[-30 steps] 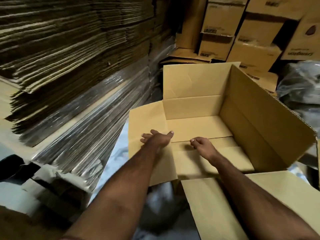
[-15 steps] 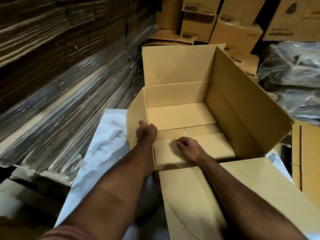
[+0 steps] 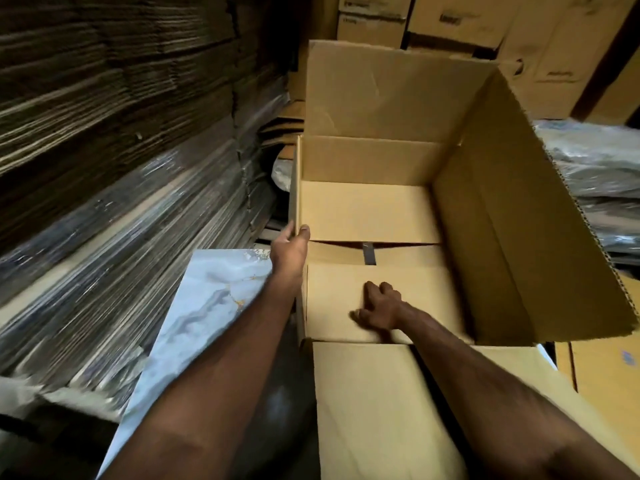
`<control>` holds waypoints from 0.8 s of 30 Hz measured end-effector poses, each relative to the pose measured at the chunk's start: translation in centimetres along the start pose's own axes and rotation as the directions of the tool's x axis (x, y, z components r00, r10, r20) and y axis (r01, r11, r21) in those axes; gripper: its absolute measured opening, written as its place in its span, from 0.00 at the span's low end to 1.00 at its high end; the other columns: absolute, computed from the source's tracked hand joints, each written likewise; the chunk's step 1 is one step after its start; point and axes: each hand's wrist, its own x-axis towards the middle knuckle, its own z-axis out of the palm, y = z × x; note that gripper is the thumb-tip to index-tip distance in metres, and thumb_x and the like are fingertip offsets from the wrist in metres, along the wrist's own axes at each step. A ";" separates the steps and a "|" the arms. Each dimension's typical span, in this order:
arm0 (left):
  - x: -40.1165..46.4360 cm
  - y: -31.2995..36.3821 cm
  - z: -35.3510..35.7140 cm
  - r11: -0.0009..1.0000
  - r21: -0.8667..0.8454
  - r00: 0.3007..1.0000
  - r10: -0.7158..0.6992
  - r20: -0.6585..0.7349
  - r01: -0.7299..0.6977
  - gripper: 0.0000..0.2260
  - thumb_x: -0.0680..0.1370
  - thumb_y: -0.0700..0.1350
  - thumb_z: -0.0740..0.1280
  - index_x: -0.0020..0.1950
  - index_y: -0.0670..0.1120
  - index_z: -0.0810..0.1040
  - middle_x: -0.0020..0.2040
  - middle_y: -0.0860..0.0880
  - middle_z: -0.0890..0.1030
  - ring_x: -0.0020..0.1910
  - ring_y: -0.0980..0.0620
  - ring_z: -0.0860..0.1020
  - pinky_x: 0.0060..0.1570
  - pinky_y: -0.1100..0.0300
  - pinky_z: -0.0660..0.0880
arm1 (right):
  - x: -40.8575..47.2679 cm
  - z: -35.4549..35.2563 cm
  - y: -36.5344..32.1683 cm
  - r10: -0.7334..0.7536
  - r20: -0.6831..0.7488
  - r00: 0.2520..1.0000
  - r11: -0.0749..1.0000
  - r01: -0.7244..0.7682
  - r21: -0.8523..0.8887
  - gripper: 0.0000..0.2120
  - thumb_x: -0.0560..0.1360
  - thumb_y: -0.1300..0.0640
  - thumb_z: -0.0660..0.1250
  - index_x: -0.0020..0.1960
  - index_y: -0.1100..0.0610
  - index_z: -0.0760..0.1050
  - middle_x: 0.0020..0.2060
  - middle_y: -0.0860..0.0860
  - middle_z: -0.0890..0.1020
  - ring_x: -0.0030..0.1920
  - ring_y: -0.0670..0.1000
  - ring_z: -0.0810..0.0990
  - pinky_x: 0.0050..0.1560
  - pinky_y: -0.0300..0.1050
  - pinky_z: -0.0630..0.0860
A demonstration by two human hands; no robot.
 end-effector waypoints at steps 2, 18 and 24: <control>-1.2 2.4 0.8 0.996 -0.044 0.997 0.076 0.028 -0.075 0.24 0.76 0.48 0.71 0.71 0.48 0.74 0.60 0.49 0.82 0.55 0.51 0.82 0.60 0.53 0.77 | -0.3 -1.0 0.3 0.012 -0.030 0.999 0.997 -0.014 -0.074 0.41 0.76 0.34 0.60 0.79 0.53 0.48 0.78 0.61 0.49 0.77 0.64 0.52 0.73 0.62 0.58; -4.0 10.8 0.2 0.955 -0.269 0.983 0.158 0.098 -0.127 0.14 0.80 0.41 0.67 0.65 0.44 0.79 0.50 0.46 0.85 0.42 0.51 0.82 0.50 0.54 0.81 | 2.3 -8.9 -0.5 0.090 0.160 0.983 0.953 -0.038 -0.301 0.48 0.70 0.21 0.50 0.81 0.46 0.46 0.81 0.50 0.46 0.79 0.59 0.52 0.76 0.64 0.53; -3.3 12.5 -1.2 0.948 -0.255 0.974 0.213 0.073 -0.188 0.14 0.79 0.43 0.68 0.64 0.45 0.80 0.53 0.44 0.84 0.48 0.45 0.81 0.51 0.49 0.79 | 3.9 -5.9 2.5 0.263 0.558 0.787 0.960 -0.271 -0.071 0.37 0.72 0.36 0.70 0.72 0.57 0.69 0.67 0.50 0.75 0.61 0.54 0.74 0.58 0.50 0.73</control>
